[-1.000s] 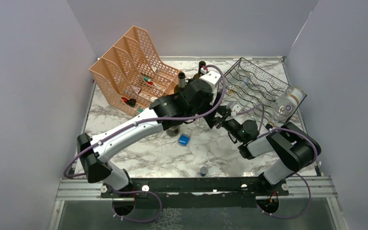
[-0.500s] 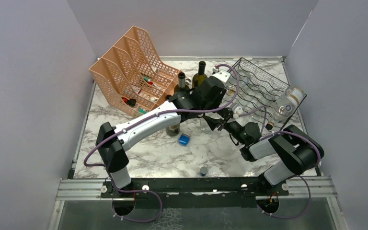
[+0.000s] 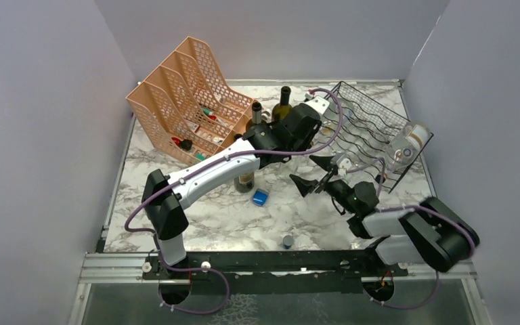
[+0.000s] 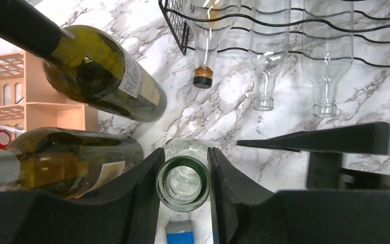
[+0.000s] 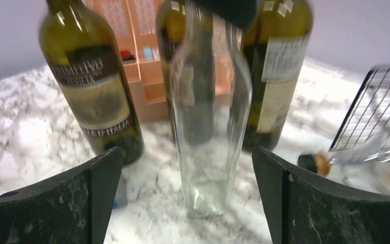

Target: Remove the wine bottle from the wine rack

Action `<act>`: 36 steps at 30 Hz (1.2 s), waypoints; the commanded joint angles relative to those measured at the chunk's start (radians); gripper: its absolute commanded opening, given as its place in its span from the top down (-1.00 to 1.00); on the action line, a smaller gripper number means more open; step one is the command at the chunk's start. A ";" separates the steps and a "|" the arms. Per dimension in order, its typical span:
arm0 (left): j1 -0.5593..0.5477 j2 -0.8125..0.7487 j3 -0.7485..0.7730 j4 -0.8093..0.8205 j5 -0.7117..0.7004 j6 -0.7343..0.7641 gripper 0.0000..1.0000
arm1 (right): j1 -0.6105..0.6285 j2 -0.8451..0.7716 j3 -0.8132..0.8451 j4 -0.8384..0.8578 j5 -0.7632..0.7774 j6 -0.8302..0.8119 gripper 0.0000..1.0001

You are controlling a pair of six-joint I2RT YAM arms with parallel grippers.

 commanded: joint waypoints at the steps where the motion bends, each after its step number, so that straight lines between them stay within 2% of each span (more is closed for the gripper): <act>1: 0.036 0.006 0.061 0.017 -0.038 0.046 1.00 | 0.004 -0.270 0.036 -0.306 0.040 -0.069 -0.99; 5: 0.083 0.022 0.076 0.027 -0.004 0.057 1.00 | 0.004 -0.516 0.095 -0.691 0.107 -0.134 -0.99; 11: 0.136 0.046 0.092 0.051 0.031 0.069 1.00 | 0.004 -0.779 0.159 -1.073 0.266 -0.102 -0.99; 15: 0.159 0.049 0.084 0.073 0.079 0.060 1.00 | 0.004 -0.818 0.211 -1.213 0.341 0.007 -0.99; 20: 0.170 0.051 0.075 0.076 0.106 0.043 0.99 | 0.004 -0.749 0.334 -1.396 0.363 0.084 -0.99; 22: 0.172 0.044 0.061 0.080 0.112 0.034 0.88 | 0.004 -0.714 0.384 -1.450 0.368 0.106 -0.99; 25: 0.171 0.030 0.041 0.083 0.120 0.024 0.54 | 0.004 -0.671 0.453 -1.529 0.370 0.132 -0.99; 28: 0.172 0.017 0.033 0.083 0.151 0.022 0.29 | 0.004 -0.650 0.514 -1.607 0.372 0.162 -0.99; 36: 0.172 -0.027 0.028 0.075 0.156 0.020 -0.26 | 0.004 -0.727 0.523 -1.647 0.398 0.177 -0.99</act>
